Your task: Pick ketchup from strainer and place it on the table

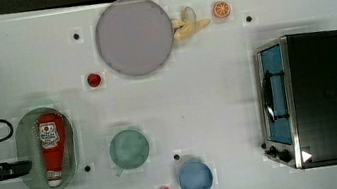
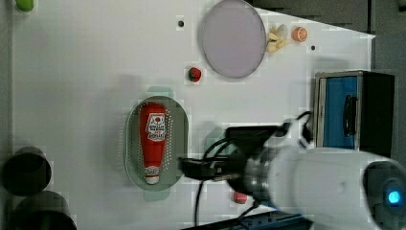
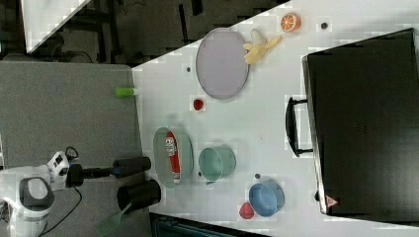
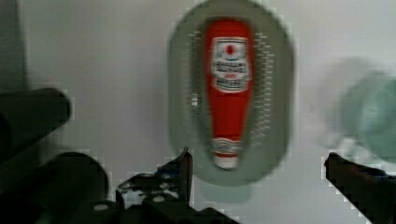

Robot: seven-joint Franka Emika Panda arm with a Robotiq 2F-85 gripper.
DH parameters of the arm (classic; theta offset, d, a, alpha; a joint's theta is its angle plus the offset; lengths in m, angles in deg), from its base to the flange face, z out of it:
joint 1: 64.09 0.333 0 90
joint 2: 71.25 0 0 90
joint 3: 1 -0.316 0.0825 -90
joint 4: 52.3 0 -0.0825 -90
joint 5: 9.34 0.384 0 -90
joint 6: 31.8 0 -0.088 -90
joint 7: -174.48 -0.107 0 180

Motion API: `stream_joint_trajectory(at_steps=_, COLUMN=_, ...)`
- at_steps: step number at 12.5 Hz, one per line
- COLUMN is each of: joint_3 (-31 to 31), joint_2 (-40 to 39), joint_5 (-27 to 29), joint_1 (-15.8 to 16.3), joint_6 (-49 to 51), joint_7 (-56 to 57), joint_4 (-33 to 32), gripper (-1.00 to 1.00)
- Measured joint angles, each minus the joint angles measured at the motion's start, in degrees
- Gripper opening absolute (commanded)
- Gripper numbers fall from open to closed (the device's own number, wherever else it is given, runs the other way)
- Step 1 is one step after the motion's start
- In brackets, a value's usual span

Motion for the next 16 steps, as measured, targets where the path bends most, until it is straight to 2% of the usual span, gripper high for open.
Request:
stream_joint_trajectory(at_steps=2, joint_3=-0.2, joint_2=-2.45, joint_5=-4.08, joint_1=0.56, joint_6=-6.8, joint_7=0.0, joint_4=-2.24, gripper=1.0)
stream_joint_trajectory(at_steps=7, joint_3=1.59, joint_2=-13.45, joint_5=-9.48, joint_1=0.27, joint_6=-19.5, joint_7=-0.42, joint_4=-8.5, gripper=1.0)
stream_joint_trajectory(at_steps=9, joint_3=2.13, joint_2=-17.89, joint_5=-11.83, joint_1=-0.41, joint_6=-22.19, joint_7=-2.33, joint_4=-9.51, gripper=1.0)
stream_joint_trajectory(at_steps=12, joint_3=3.05, joint_2=-23.0, joint_5=-18.5, joint_1=-0.38, joint_6=-25.43, joint_7=-7.08, joint_4=-9.85, gripper=1.0)
stream_joint_trajectory(at_steps=16, joint_3=4.9, joint_2=-27.45, joint_5=-24.76, joint_1=0.98, joint_6=-29.91, joint_7=-11.64, joint_4=-10.18, gripper=1.0)
